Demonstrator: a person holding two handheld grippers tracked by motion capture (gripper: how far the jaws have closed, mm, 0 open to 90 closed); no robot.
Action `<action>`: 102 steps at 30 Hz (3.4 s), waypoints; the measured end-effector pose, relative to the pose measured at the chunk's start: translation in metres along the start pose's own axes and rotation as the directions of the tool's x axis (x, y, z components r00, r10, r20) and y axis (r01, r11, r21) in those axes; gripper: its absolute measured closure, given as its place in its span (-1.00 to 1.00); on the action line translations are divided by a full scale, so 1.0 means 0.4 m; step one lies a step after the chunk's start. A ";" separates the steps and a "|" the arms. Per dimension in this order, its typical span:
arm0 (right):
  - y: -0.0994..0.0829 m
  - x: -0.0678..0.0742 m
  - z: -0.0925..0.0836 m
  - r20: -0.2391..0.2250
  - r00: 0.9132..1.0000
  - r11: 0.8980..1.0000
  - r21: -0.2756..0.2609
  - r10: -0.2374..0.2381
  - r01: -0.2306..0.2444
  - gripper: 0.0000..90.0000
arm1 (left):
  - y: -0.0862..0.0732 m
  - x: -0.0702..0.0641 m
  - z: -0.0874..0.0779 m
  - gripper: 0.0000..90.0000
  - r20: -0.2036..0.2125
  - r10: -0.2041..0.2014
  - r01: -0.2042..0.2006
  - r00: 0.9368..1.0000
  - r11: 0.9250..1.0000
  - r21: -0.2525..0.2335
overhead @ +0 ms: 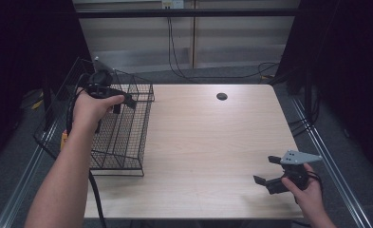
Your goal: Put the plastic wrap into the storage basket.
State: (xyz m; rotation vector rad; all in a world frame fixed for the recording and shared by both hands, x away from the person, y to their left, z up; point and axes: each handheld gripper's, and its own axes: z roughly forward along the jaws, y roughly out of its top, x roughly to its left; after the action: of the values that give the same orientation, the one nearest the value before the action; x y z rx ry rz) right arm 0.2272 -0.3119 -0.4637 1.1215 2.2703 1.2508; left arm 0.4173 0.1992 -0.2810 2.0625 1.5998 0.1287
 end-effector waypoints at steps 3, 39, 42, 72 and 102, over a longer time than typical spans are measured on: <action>0.000 0.000 -0.001 -0.001 1.000 1.000 0.000 -0.002 0.002 -0.95 | -0.003 -0.020 0.010 -0.61 0.016 0.024 -0.024 1.000 1.000 -0.003; 0.001 0.004 -0.001 -0.007 1.000 1.000 0.000 -0.013 0.013 -0.96 | -0.047 -0.154 0.110 -0.61 0.172 0.186 -0.192 0.967 0.981 0.022; 0.001 0.003 -0.001 -0.003 1.000 1.000 -0.002 -0.011 0.011 -0.96 | -0.050 -0.162 0.119 -0.61 0.181 0.196 -0.204 0.964 0.979 0.027; 0.000 0.005 0.004 -0.008 1.000 1.000 0.006 -0.016 0.016 -0.96 | -0.121 -0.278 0.208 -0.64 0.285 0.333 -0.356 0.899 0.934 0.031; -0.002 0.006 0.005 -0.002 1.000 1.000 0.005 -0.020 0.020 -0.96 | -0.207 -0.336 0.313 -0.67 0.352 0.381 -0.409 0.855 0.913 0.006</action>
State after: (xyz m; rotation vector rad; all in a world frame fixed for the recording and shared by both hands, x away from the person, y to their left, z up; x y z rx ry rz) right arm 0.2263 -0.3092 -0.4651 1.0971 2.2817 1.2399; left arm 0.3526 0.0457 -0.3945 2.3015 0.9721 -0.1510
